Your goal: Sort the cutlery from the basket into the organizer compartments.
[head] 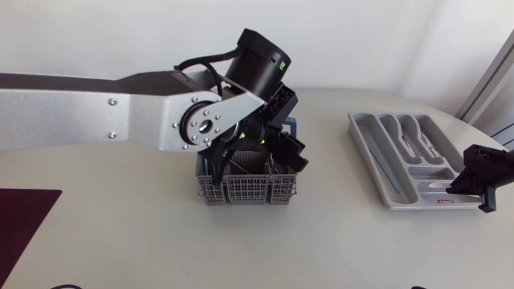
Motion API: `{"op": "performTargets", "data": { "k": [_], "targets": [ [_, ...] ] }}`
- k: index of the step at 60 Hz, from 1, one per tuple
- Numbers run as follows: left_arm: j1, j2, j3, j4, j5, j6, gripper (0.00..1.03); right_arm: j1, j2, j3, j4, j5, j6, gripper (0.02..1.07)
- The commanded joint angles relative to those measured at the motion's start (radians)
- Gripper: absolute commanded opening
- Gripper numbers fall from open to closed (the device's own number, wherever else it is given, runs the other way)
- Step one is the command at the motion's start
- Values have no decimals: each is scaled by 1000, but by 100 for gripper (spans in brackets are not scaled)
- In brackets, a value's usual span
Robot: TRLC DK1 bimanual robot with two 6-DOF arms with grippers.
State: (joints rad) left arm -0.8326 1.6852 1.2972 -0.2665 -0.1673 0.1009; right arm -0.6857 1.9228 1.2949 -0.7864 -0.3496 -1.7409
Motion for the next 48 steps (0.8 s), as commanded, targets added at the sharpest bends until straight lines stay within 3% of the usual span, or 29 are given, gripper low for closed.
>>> {"op": "performTargets", "data": {
  "k": [1, 7, 11, 14, 17, 35, 42, 48],
  "targets": [
    [-10, 21, 7, 15, -15, 16, 70, -8, 54, 12, 33, 20, -60, 14],
    [-10, 22, 1, 23, -21, 20, 70, -3, 81, 10, 65, 47, -77, 15],
    [-11, 22, -3, 27, -28, 22, 70, 3, 79, 1, 81, 52, -80, 21],
    [-11, 22, -6, 29, -34, 23, 70, 5, 65, -28, 118, 50, -94, 29],
    [-8, 22, -12, 30, -35, 23, 70, 5, 22, -92, 219, 47, -95, 50],
    [-7, 41, -16, 42, -41, 25, 70, 6, -179, -171, 199, -22, -6, 84],
    [-11, 61, -15, 44, -83, 26, 69, 15, -271, -220, 168, -54, 67, 92],
    [-22, 85, -1, 26, -146, 16, 65, 35, -349, -261, 116, -89, 113, 92]
  ]
}}
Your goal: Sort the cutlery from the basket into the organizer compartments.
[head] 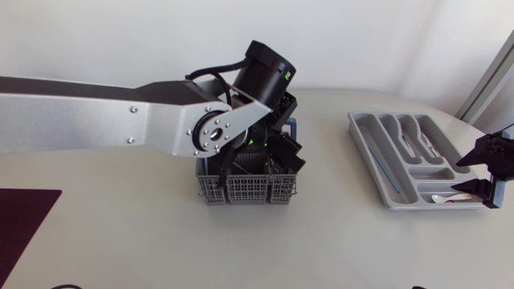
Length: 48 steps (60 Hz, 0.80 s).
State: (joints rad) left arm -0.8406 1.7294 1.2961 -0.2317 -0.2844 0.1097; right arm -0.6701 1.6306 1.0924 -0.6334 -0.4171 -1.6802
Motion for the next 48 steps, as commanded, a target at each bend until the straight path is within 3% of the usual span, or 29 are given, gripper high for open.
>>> {"op": "performTargets", "data": {
  "k": [1, 6, 15, 30, 48],
  "targets": [
    [-14, 44, 8, -23, -32, 1, 65, 24, -74, -69, -38, -29, 70, 92],
    [-15, 81, 80, -133, -48, -53, 65, 53, -153, -129, -43, -55, 131, 92],
    [-22, 127, 160, -233, -91, -107, 60, 106, -267, -221, -55, -89, 209, 92],
    [-25, 187, 258, -336, -134, -150, 57, 213, -472, -367, -55, -92, 341, 94],
    [-32, 252, 310, -388, -141, -173, 56, 334, -617, -431, -65, -89, 467, 94]
  ]
}}
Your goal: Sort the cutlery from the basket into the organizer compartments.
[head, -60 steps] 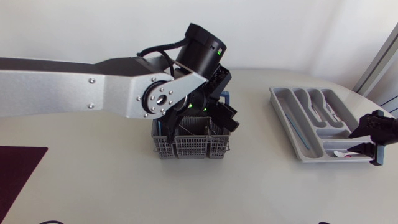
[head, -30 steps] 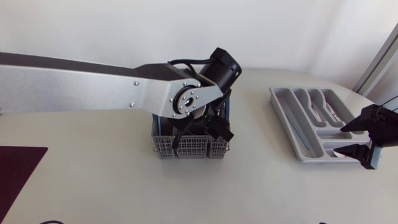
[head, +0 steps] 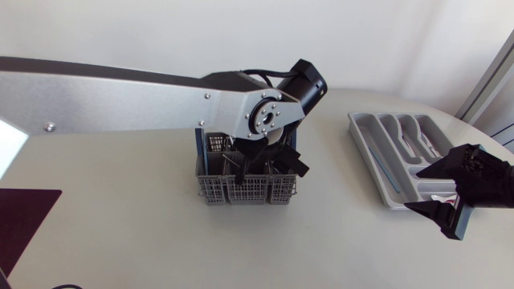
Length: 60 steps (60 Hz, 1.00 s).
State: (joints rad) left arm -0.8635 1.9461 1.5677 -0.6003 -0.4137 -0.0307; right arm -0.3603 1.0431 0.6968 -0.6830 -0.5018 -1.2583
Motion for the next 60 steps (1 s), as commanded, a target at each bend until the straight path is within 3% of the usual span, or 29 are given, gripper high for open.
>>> {"op": "performTargets", "data": {
  "k": [1, 28, 60],
  "targets": [
    [-9, 39, 40, -23, -11, -32, 56, 30, -35, -40, -15, -4, 51, 94],
    [-8, 94, 69, -30, -36, -49, 38, 116, -130, -97, -35, 3, 106, 94],
    [-16, 109, 72, -21, -54, -48, 21, 123, -163, -120, -41, 14, 102, 95]
  ]
}}
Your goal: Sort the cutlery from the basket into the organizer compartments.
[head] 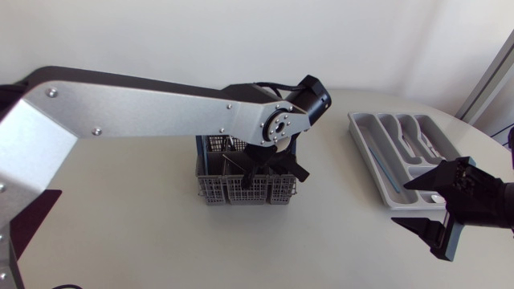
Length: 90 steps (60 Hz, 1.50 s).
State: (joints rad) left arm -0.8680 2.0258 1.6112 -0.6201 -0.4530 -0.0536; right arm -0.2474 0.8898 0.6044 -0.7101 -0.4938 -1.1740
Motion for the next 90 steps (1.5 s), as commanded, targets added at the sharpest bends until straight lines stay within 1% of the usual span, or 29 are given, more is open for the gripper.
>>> {"op": "performTargets", "data": {
  "k": [1, 17, 19, 31, 33, 37, 53, 58, 67, 69, 83, 90],
  "targets": [
    [-11, 31, 29, 0, -15, -25, 21, 10, -12, -28, -14, 6, 17, 95],
    [-11, 39, 27, 14, -27, -22, 20, 20, -34, -34, -29, 8, 17, 95],
    [-12, 37, 24, 20, -33, -20, 16, 20, -35, -35, -29, 8, 17, 95],
    [-29, 24, -7, 63, -53, 9, 10, 26, -43, -45, -28, 15, 16, 95],
    [-31, 16, -14, 74, -53, 14, 6, 26, -43, -45, -28, 15, 16, 95],
    [-32, 5, -30, 91, -53, 20, 4, 26, -45, -48, -28, 15, 16, 95],
    [-34, -7, -48, 97, -53, 24, 4, 26, -60, -63, -28, 17, 14, 95],
    [-40, -38, -71, 105, -53, 37, 4, 31, -65, -69, -28, 17, 14, 95],
    [-65, -137, -183, 195, -64, 93, 4, 45, -75, -75, -28, 18, 17, 95],
    [-78, -173, -221, 234, -70, 113, 4, 50, -80, -78, -29, 18, 19, 95],
    [-147, -303, -353, 402, -145, 219, 4, 111, -132, -83, -31, 17, 80, 95],
    [-174, -366, -398, 464, -174, 270, 4, 152, -178, -83, -31, 15, 128, 95]
  ]
}}
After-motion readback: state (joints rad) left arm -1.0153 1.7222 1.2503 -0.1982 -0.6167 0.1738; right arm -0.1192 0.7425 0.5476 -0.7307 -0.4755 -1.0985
